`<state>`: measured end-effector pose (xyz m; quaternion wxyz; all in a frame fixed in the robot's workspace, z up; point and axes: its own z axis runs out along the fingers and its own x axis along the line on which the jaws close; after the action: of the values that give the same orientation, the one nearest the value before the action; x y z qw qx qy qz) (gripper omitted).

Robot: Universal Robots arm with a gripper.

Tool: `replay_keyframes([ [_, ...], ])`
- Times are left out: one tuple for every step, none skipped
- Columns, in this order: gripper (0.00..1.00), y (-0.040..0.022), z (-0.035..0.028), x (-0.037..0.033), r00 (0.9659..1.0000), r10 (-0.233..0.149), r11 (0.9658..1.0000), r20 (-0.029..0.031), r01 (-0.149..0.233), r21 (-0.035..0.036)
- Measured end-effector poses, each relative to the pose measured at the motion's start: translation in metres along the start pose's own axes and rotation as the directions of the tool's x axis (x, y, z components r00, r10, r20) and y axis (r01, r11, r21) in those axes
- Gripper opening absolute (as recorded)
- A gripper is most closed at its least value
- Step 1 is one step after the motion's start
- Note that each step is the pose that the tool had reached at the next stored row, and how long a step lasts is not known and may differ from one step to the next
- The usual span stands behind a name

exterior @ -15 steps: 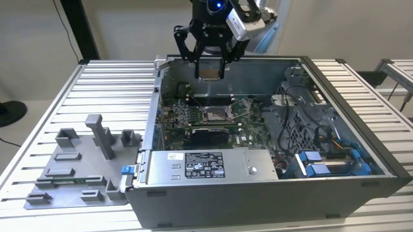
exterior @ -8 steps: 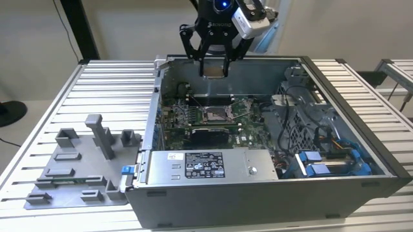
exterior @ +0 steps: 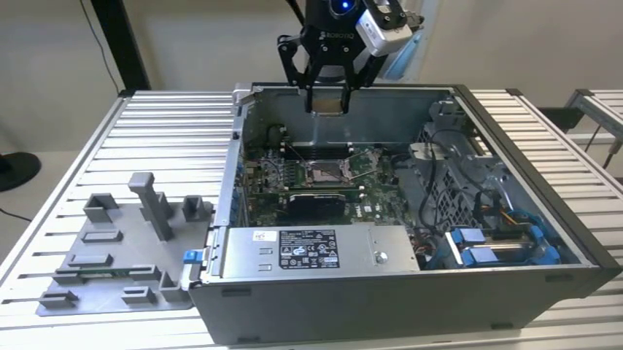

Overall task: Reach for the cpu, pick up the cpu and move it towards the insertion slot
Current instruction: 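Pick up the cpu and move it towards the insertion slot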

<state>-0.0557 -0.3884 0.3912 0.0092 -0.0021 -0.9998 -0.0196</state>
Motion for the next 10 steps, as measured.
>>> replay_keyframes([
  [0.0,0.0002,0.0,-0.0003,1.0,0.0,1.0,0.0,0.0,0.0],
  [0.0,0.0001,0.0,-0.0004,1.0,0.0,1.0,0.0,0.0,0.0],
  [0.0,0.0001,0.0,-0.0004,1.0,0.0,1.0,0.0,0.0,0.0],
  [0.0,0.0002,0.0,-0.0005,1.0,0.0,1.0,0.0,0.0,0.0],
  [0.0,0.0002,0.0001,-0.0005,1.0,0.0,1.0,0.0,0.0,0.0],
  [0.0,0.0002,0.0,-0.0006,1.0,0.0,1.0,0.0,0.0,0.0],
  [0.0,0.0002,0.0001,-0.0006,1.0,0.0,1.0,0.0,0.0,0.0],
  [0.0,0.0002,0.0,-0.0006,1.0,0.0,1.0,0.0,0.0,0.0],
  [0.0,0.0002,0.0,-0.0006,1.0,0.0,1.0,0.0,0.0,0.0],
  [0.0,0.0002,0.0,-0.0006,1.0,0.0,1.0,0.0,0.0,0.0],
])
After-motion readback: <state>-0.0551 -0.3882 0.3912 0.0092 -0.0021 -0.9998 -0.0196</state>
